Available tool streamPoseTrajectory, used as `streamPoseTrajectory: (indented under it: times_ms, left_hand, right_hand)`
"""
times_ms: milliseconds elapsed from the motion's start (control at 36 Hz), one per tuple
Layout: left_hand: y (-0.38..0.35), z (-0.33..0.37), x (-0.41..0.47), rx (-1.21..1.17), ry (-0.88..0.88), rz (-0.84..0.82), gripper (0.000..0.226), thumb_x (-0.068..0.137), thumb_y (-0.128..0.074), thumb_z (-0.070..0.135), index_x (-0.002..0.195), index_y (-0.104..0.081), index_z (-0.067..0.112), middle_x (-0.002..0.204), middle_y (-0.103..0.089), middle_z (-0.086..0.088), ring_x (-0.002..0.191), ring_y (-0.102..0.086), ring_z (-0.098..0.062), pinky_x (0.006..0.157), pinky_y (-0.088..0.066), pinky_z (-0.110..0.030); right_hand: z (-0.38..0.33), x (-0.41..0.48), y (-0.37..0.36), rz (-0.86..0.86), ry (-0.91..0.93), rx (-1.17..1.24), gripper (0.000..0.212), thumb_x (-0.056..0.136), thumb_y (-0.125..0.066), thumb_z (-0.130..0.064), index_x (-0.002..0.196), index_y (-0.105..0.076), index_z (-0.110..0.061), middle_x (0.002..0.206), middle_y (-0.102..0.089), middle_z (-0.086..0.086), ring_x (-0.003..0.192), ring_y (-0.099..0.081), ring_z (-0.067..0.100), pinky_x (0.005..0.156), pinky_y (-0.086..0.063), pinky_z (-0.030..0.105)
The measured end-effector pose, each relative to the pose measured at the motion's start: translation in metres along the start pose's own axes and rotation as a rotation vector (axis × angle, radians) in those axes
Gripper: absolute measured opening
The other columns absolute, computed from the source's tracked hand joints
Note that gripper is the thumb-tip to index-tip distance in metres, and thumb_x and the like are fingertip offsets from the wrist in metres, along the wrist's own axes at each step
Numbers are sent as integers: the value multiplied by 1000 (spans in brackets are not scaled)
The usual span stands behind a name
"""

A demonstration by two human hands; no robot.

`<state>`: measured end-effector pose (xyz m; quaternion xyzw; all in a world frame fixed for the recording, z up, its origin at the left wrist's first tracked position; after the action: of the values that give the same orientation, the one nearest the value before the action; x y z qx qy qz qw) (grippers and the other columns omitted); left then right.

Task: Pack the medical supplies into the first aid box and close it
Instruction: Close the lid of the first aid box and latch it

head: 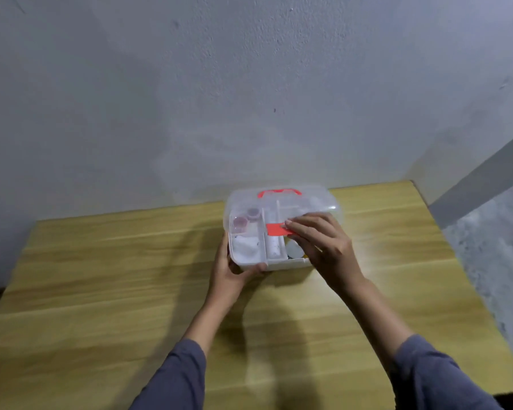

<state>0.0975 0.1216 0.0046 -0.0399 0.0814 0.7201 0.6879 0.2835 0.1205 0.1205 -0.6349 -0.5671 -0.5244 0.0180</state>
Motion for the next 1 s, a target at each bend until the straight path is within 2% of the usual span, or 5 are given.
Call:
streamPoseTrajectory:
  times_ms: [167,500,611,750,1000]
  left_hand:
    - [3,-7,0,46,8,45,93,47,-89,47,129,-48,32,131,-59,0,122,-55,-15,104,-43,-49]
    - [3,-4,-3,104,-53,5,81,55,-82,38,123,-38,49,130,-50,23,124,-47,3,104,-39,-24]
    - [5,-6,-4,116,-31,8,96,61,-84,28,139,-29,33,139,-44,14,132,-41,-5,112,-34,-33]
    - [5,-10,-4,128,-4,-6,101,67,-84,26,148,-25,18,151,-35,4,138,-34,-8,115,-30,-40]
    - [-1,-10,-7,153,5,-15,101,75,-78,22,150,-10,21,153,-21,12,141,-20,0,114,-20,-24]
  right_hand:
    - [7,-54,-17,-132,-78,16,18,87,-63,-13,102,-69,-8,93,-71,7,89,-58,19,79,-50,29]
    - [7,-72,-15,-211,-147,-15,21,87,-63,-23,103,-69,-11,105,-69,5,99,-59,18,89,-49,30]
    - [10,-58,-10,-179,-157,-61,28,86,-63,-26,108,-66,-8,112,-67,9,108,-59,22,98,-46,34]
    - [26,-48,-27,-342,-219,-207,52,82,-60,-43,127,-53,-17,135,-53,6,129,-45,21,112,-28,34]
    - [32,-59,-41,-293,-243,-290,54,81,-59,-43,129,-50,-21,137,-51,4,131,-35,18,110,-21,30]
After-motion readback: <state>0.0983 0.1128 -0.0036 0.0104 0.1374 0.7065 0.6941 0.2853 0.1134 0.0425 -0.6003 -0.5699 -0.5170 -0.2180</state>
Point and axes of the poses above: each hand's wrist, its own x-axis towards the middle knuckle, its own y-axis out of the back of the hand, z = x × y, the point moved 6 cm from there along x, towards the middle knuckle
